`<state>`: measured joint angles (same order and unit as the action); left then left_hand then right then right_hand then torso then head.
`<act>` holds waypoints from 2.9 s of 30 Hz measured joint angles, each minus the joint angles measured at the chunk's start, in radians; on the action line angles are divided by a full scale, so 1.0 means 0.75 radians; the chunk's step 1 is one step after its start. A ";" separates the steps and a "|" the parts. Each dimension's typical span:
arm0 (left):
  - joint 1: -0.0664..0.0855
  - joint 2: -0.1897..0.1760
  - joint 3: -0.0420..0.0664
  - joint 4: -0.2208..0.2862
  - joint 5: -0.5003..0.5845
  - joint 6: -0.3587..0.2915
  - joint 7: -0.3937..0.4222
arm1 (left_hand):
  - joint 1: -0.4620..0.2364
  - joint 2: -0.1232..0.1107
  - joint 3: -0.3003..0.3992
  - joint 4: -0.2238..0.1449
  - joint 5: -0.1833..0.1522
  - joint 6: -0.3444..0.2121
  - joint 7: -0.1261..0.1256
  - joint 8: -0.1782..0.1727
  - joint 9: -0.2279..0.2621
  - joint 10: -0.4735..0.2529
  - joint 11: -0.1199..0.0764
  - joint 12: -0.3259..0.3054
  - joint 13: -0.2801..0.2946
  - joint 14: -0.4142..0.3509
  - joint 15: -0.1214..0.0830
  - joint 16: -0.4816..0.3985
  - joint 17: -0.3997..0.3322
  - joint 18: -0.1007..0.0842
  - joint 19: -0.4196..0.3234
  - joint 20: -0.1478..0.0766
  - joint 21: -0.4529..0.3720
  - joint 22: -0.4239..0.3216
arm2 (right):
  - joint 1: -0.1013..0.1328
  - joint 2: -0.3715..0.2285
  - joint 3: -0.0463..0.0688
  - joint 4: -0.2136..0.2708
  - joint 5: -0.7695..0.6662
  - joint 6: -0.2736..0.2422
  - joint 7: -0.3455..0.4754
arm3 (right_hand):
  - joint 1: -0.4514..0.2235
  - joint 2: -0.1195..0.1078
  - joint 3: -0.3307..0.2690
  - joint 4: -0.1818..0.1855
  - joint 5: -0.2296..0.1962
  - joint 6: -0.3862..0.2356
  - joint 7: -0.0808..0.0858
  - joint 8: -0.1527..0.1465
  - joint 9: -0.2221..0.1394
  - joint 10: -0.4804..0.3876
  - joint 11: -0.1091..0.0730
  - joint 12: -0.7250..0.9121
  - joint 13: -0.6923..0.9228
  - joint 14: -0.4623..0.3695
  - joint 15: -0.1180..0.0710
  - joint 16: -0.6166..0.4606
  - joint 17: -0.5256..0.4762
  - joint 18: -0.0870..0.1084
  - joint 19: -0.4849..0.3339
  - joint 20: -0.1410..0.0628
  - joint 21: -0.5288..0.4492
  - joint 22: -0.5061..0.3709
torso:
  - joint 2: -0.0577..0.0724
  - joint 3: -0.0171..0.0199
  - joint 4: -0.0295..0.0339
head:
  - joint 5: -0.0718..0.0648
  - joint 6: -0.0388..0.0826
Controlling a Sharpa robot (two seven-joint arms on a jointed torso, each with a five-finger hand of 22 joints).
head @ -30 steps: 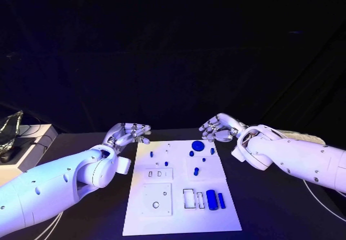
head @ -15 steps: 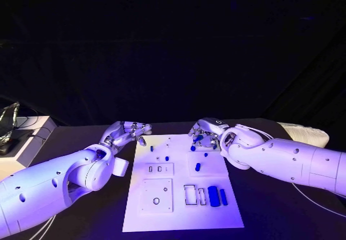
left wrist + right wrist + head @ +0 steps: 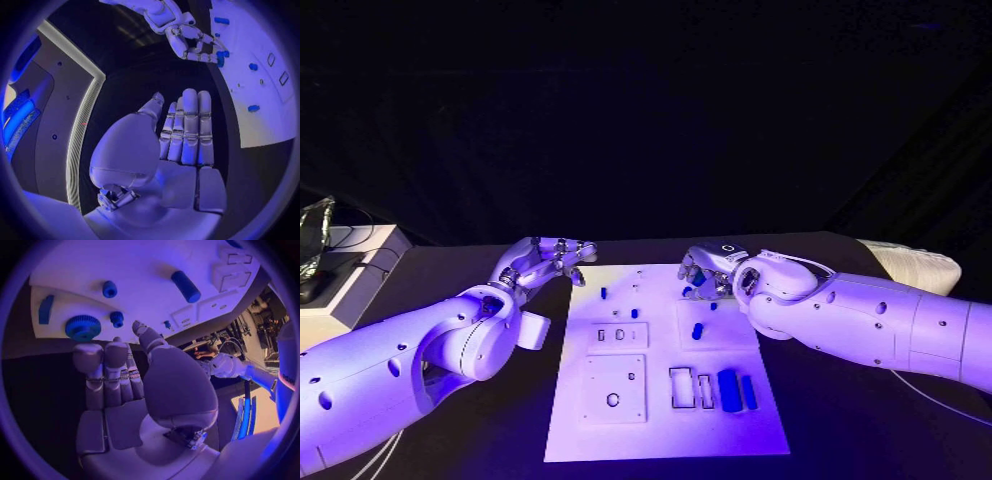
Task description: Assemble the parts on the task board
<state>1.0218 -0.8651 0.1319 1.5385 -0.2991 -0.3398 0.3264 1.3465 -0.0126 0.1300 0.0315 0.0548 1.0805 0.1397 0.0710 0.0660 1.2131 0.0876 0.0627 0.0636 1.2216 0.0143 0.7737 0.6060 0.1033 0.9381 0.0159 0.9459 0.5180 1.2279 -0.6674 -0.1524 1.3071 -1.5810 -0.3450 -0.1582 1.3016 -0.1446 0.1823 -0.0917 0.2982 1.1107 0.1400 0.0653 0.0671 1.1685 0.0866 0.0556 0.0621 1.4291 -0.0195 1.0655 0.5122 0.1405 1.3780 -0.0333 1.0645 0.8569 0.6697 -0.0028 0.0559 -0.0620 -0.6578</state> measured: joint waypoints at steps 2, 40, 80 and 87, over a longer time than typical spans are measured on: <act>0.000 -0.002 0.000 0.001 -0.001 -0.001 -0.002 | 0.000 0.000 -0.004 -0.004 0.000 -0.005 0.004 0.000 0.000 -0.003 0.003 0.000 0.000 0.000 0.000 0.000 -0.010 0.000 -0.005 0.005 0.000 0.000 | 0.000 -0.007 0.000 0.011 -0.015 0.012 -0.014 | -0.014 -0.014 -0.013 0.016 0.000 0.007 -0.002 0.000 0.000 0.005 -0.005 0.000 0.001 -0.002 -0.002 0.010 0.001 0.000 0.007 -0.001 0.044 0.077 | 0.002 -0.0001 0.0017 | 0.000 -0.002; 0.000 -0.019 0.002 0.001 -0.006 0.001 -0.029 | -0.005 0.005 -0.011 -0.011 0.000 -0.018 0.010 0.000 0.000 -0.026 0.007 0.000 0.000 0.000 0.000 0.103 -0.066 0.017 -0.010 0.010 0.058 0.025 | -0.006 0.016 0.000 -0.010 -0.116 0.086 -0.096 | -0.039 -0.002 0.227 -0.058 0.041 0.035 -0.002 0.000 -0.001 -0.070 0.017 0.000 -0.003 -0.017 0.007 0.030 -0.039 0.029 0.037 0.016 -0.174 0.254 | 0.009 -0.0012 0.0033 | 0.009 -0.024; 0.000 -0.029 0.003 0.004 -0.007 0.012 -0.040 | -0.005 0.005 -0.004 -0.018 0.000 -0.018 0.010 0.000 0.000 -0.031 0.012 0.000 -0.001 -0.007 0.007 0.122 -0.085 0.017 -0.019 0.010 0.074 0.028 | -0.004 0.053 0.002 -0.051 -0.094 0.131 -0.085 | -0.058 0.070 0.317 -0.086 0.017 0.075 -0.017 -0.006 0.000 0.045 -0.021 0.000 -0.003 -0.021 0.002 0.041 -0.006 -0.002 0.100 -0.004 -0.275 0.536 | 0.011 -0.0009 0.0027 | 0.016 -0.043; 0.000 -0.029 0.003 0.003 -0.007 0.012 -0.041 | -0.005 0.005 -0.004 -0.018 0.000 -0.023 0.014 0.000 0.000 -0.031 0.012 0.000 -0.001 -0.007 0.007 0.129 -0.088 0.017 -0.019 0.010 0.074 0.028 | -0.004 0.064 0.003 -0.063 -0.091 0.126 -0.084 | -0.044 0.084 0.317 -0.097 0.008 0.084 -0.017 -0.006 0.004 0.066 -0.019 -0.002 -0.005 -0.016 -0.003 0.041 0.003 -0.012 0.105 -0.009 -0.285 0.573 | 0.012 -0.0010 0.0028 | 0.017 -0.043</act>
<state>1.0220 -0.8872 0.1339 1.5406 -0.3045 -0.3306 0.2958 1.3427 -0.0086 0.1271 0.0178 0.0549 1.0632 0.1504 0.0710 0.0656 1.1901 0.0966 0.0628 0.0631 1.2166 0.0197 0.8707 0.5399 0.1157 0.9237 0.0232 1.0011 0.5388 1.2250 -0.6195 -0.1506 1.2598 -1.6491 -0.2506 -0.2210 1.2690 -0.0814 0.4199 -0.1644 0.3041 1.1736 0.1270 0.0610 0.0700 1.2183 0.0725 0.0542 0.0585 1.4169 -0.0217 1.0962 0.5147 0.1316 1.4567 -0.0401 0.8508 1.2868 0.6790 -0.0035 0.0580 -0.0495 -0.6900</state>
